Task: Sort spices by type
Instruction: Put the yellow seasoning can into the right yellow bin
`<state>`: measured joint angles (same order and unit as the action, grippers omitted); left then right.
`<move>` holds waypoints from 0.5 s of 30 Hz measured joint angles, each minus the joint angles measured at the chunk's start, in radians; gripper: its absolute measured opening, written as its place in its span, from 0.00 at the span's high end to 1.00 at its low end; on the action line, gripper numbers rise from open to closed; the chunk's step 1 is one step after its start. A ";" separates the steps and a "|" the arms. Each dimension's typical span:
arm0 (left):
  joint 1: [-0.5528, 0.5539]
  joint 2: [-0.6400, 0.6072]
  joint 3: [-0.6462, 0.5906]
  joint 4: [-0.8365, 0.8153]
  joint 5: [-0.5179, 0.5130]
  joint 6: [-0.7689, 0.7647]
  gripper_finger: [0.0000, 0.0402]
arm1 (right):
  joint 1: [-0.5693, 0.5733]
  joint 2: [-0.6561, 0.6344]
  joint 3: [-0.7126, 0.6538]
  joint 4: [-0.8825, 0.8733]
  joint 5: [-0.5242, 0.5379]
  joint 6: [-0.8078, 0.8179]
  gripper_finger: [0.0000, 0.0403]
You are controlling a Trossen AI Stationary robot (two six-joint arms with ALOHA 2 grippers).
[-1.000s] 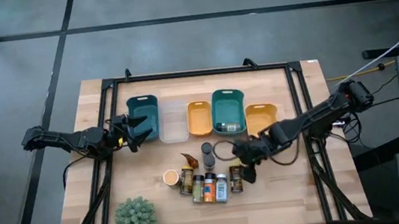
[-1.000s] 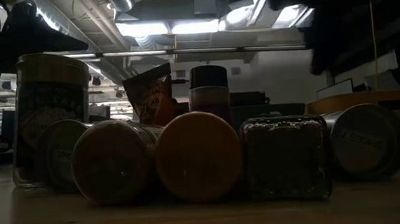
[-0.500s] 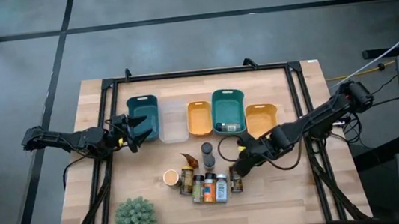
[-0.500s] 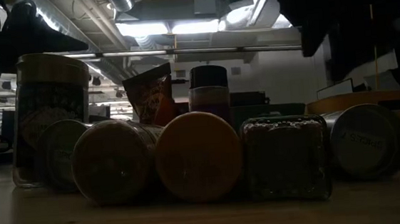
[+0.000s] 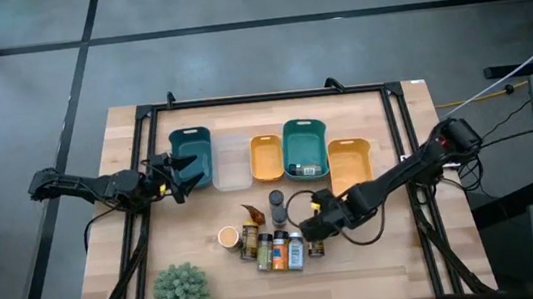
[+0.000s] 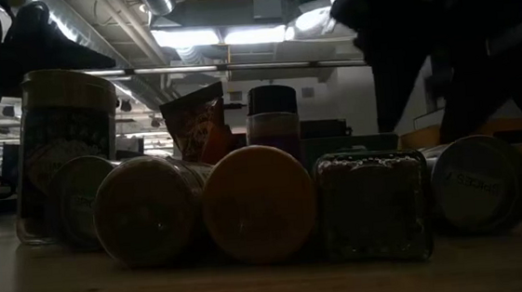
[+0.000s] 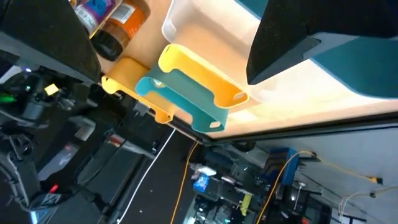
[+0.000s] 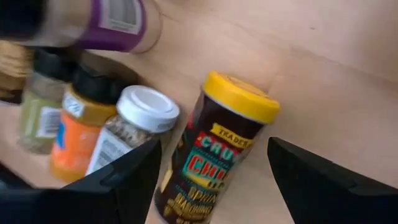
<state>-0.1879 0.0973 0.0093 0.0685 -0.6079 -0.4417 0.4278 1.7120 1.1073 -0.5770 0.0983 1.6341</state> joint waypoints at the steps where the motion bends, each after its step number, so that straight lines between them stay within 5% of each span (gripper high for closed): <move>1: 0.000 0.001 0.000 0.000 0.001 0.002 0.03 | 0.000 0.012 0.000 0.000 0.002 0.014 0.27; 15: 0.000 0.012 0.000 0.000 0.001 0.004 0.03 | -0.002 0.135 0.003 0.043 -0.079 0.062 0.27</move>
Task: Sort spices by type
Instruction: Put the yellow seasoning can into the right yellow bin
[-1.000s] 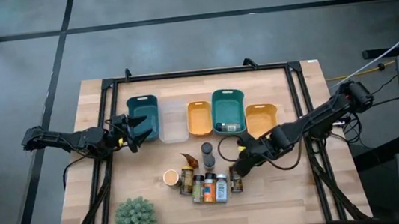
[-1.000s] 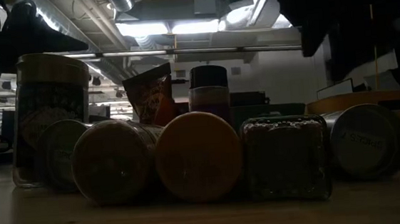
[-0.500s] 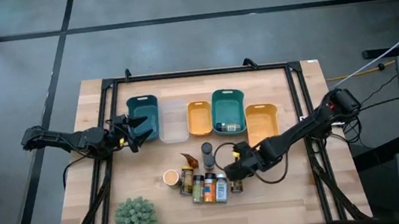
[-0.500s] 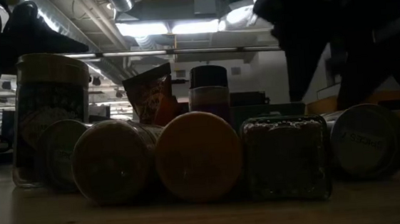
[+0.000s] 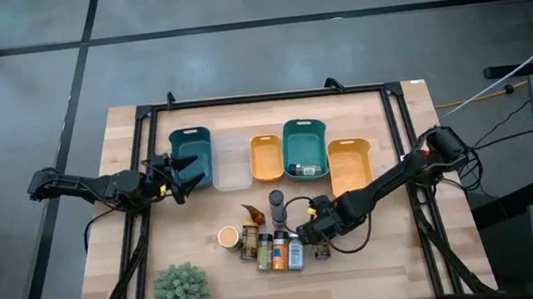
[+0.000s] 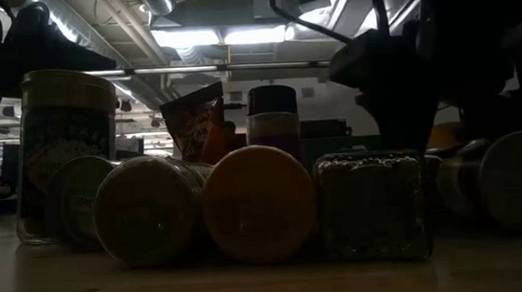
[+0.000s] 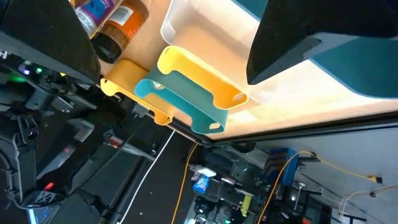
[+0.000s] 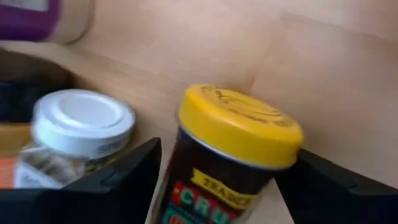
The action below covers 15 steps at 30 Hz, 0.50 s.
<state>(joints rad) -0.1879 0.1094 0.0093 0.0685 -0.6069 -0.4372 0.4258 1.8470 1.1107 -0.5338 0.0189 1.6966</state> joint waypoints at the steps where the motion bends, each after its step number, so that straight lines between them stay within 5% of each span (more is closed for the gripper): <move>1: 0.000 0.001 0.000 0.000 0.000 0.002 0.03 | -0.001 0.005 0.001 0.001 -0.008 -0.001 0.28; 8: 0.000 0.022 0.000 0.000 0.001 0.004 0.03 | -0.001 -0.002 -0.002 -0.008 -0.023 -0.015 0.46; 15: 0.000 0.048 0.000 0.000 0.001 -0.006 0.03 | 0.000 -0.060 -0.005 0.000 -0.039 -0.052 0.47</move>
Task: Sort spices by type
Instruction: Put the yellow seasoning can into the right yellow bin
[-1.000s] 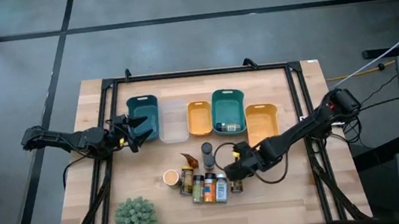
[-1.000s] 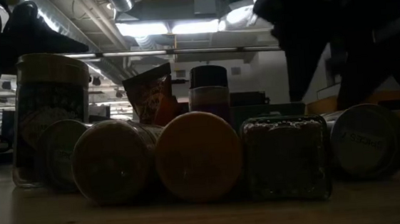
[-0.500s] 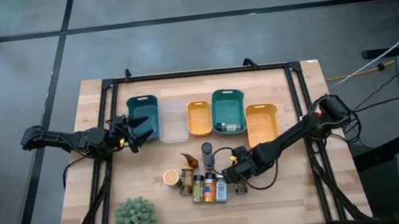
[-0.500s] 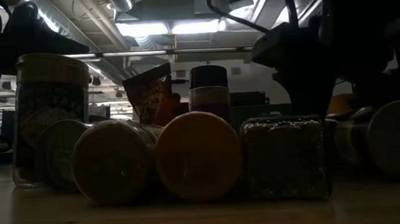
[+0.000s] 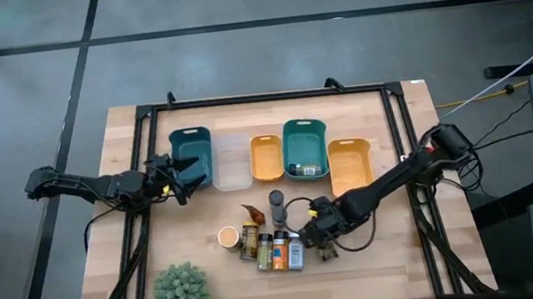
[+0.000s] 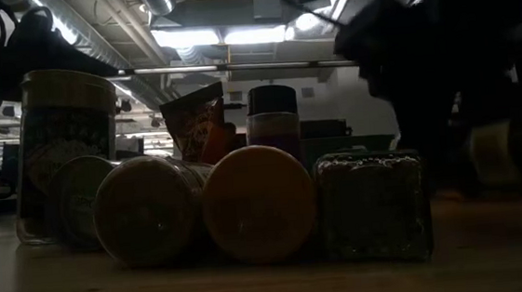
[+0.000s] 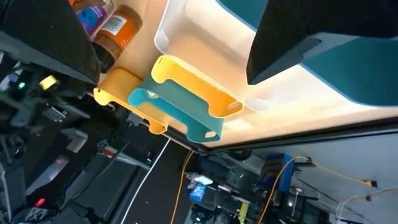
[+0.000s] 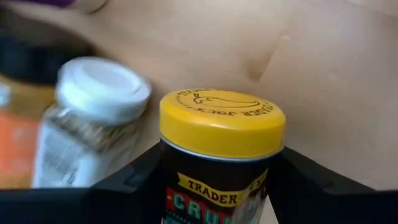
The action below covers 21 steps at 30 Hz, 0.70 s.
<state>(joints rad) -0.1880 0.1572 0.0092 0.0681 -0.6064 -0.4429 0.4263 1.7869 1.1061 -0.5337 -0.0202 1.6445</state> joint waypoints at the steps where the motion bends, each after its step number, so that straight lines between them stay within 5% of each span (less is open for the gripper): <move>1: 0.000 0.003 0.000 0.000 0.000 0.000 0.03 | 0.000 -0.011 0.000 -0.001 -0.003 -0.002 0.47; 12: 0.000 0.043 0.000 0.000 0.000 -0.044 0.03 | -0.041 -0.226 0.001 -0.143 -0.032 -0.117 0.46; 21: 0.000 0.053 0.000 0.000 0.000 -0.048 0.03 | -0.169 -0.414 0.001 -0.406 0.071 -0.376 0.45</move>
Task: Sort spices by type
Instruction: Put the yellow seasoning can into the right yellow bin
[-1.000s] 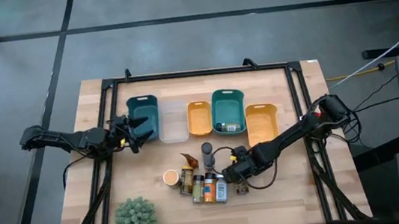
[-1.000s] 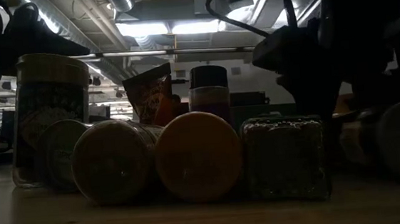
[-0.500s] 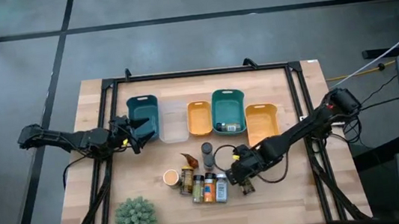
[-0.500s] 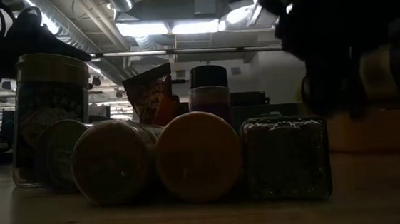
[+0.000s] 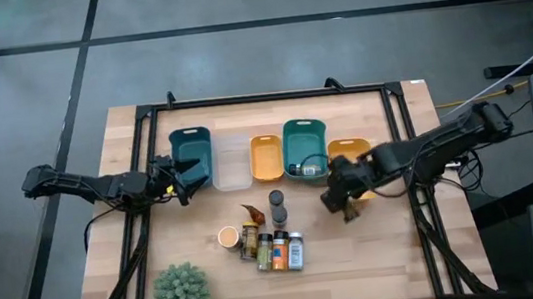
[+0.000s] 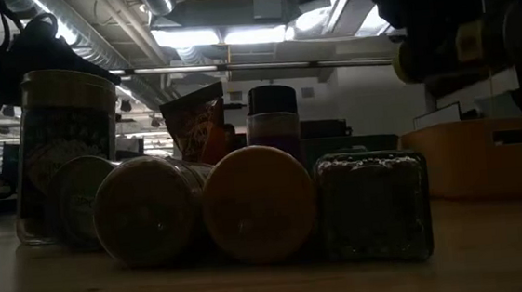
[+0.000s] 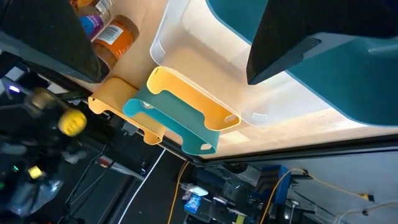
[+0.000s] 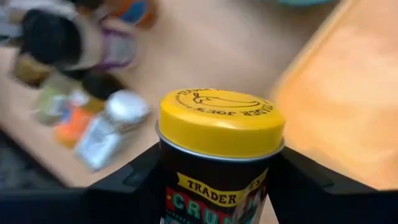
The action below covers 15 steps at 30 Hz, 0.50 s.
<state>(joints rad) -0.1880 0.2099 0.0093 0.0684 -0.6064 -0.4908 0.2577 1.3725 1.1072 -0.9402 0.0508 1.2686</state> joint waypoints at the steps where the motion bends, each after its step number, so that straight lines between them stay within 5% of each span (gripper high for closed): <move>1: 0.000 0.000 0.000 0.000 0.000 0.000 0.03 | -0.017 -0.013 0.000 -0.036 0.022 -0.044 0.46; 6: 0.000 0.000 0.000 0.000 0.000 0.000 0.03 | -0.096 -0.046 0.000 -0.183 0.120 -0.322 0.45; 15: 0.000 0.000 0.000 0.000 0.000 -0.008 0.03 | -0.186 -0.041 0.000 -0.240 0.124 -0.792 0.45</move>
<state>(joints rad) -0.1879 0.2096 0.0093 0.0685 -0.6067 -0.4985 0.0720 1.3312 1.1072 -1.1802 0.1749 0.4769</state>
